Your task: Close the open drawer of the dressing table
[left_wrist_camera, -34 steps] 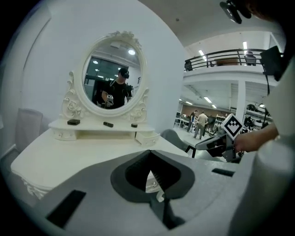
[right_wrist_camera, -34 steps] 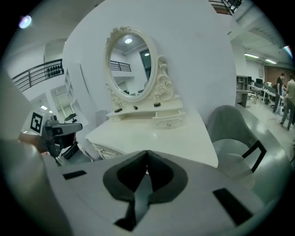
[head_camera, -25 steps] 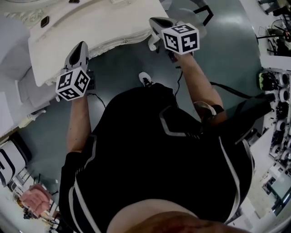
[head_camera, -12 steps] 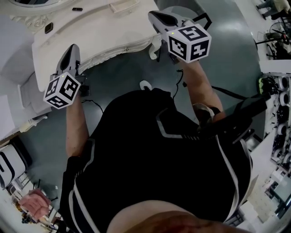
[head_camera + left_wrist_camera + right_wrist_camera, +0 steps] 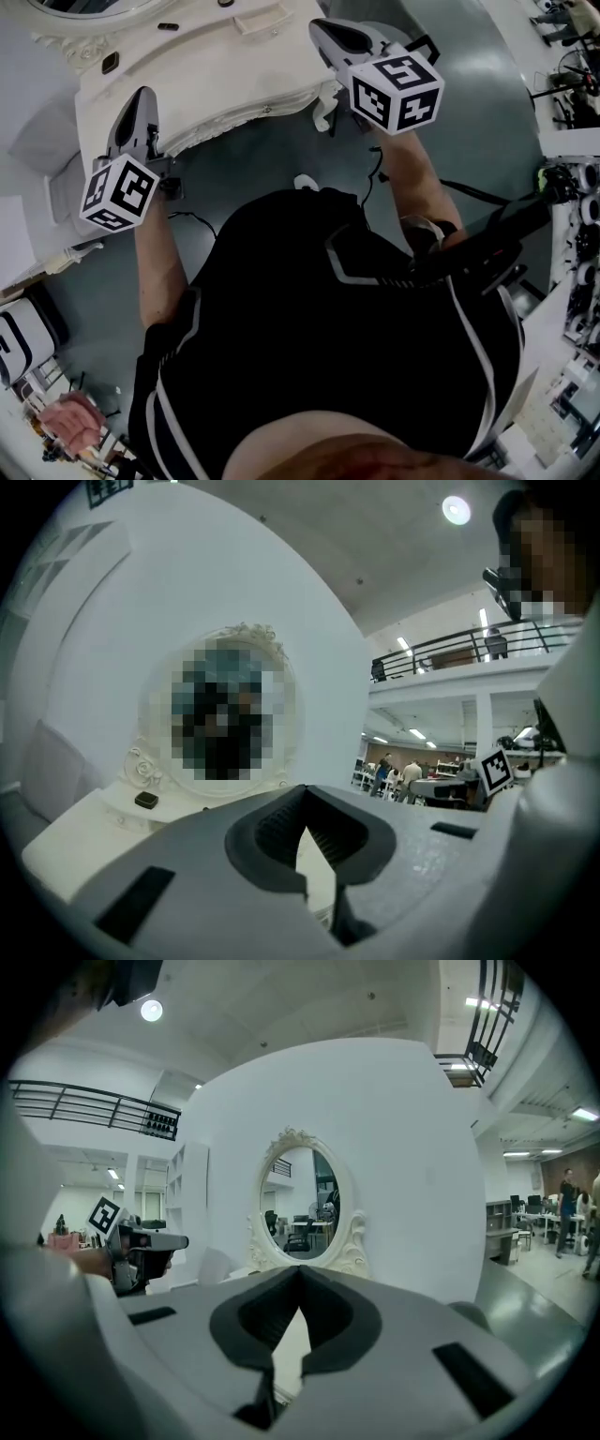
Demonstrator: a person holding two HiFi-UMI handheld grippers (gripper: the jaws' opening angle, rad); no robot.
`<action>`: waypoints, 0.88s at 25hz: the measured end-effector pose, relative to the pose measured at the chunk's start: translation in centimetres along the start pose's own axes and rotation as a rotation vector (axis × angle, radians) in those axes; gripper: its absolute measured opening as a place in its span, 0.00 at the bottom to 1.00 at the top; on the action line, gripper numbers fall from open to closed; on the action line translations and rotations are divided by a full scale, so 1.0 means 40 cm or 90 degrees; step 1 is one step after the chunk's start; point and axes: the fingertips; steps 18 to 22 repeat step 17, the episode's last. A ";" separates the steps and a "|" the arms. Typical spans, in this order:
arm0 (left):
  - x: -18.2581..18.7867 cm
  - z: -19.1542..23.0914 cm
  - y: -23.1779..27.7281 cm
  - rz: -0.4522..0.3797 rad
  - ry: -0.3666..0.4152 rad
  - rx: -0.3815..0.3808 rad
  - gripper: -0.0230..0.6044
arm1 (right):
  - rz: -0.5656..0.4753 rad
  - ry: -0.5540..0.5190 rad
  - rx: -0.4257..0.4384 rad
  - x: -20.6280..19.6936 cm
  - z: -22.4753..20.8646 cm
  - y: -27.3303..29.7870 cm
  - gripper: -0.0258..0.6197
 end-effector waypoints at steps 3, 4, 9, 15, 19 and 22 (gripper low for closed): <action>0.010 -0.015 -0.003 0.003 0.043 -0.009 0.04 | 0.000 -0.007 0.000 0.004 0.010 -0.003 0.05; 0.010 -0.021 -0.001 0.005 0.067 -0.007 0.04 | -0.001 -0.009 0.001 0.007 0.012 -0.003 0.05; 0.020 -0.042 -0.002 -0.008 0.079 -0.009 0.04 | -0.004 -0.020 0.003 0.026 0.014 -0.006 0.05; 0.038 -0.044 -0.026 -0.027 0.054 -0.014 0.04 | -0.003 -0.026 0.006 0.038 0.022 -0.008 0.05; 0.037 -0.041 -0.038 -0.028 0.061 -0.010 0.04 | -0.005 -0.025 0.006 0.036 0.028 -0.008 0.05; 0.037 -0.041 -0.038 -0.028 0.061 -0.010 0.04 | -0.005 -0.025 0.006 0.036 0.028 -0.008 0.05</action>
Point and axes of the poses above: the fingertips, and each gripper's own axes: y forward along the fingers, z to its left, x out of its top, and after that the axes turned 4 degrees about x, right-handed
